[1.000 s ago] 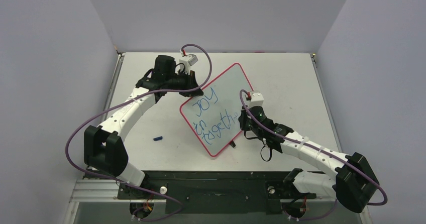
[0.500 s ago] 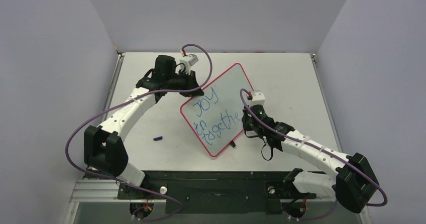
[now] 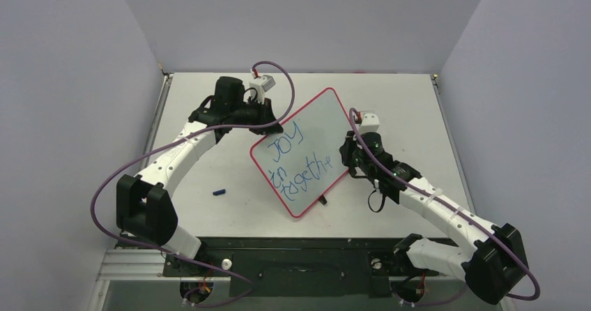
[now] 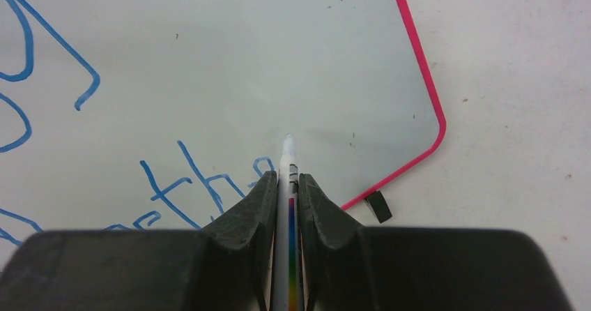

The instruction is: Write a sentence on the whiteboard

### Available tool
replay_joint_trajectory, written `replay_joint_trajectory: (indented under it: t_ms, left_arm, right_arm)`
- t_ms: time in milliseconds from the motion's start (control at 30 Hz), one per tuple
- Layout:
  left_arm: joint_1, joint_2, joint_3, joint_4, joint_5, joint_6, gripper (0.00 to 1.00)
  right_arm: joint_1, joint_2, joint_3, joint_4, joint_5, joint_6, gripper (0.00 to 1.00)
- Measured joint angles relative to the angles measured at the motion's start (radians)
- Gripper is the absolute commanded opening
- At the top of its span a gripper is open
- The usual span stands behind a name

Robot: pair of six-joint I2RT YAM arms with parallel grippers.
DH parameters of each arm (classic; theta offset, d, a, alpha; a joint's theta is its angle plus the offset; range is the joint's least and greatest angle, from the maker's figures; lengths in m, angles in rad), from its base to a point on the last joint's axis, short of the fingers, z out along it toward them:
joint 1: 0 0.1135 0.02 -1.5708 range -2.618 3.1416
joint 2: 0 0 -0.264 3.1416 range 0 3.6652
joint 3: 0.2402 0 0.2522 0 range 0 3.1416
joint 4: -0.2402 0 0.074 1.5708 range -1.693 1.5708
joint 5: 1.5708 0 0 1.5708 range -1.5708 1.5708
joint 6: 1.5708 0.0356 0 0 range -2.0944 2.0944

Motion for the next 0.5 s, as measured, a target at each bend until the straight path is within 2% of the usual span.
replay_joint_trajectory:
  t_ms: [500]
  left_arm:
    - [0.000,0.000,0.000,0.000,0.000,0.000,0.00]
  right_arm:
    - [-0.012,0.073,0.013,0.065,-0.126,-0.021,0.00]
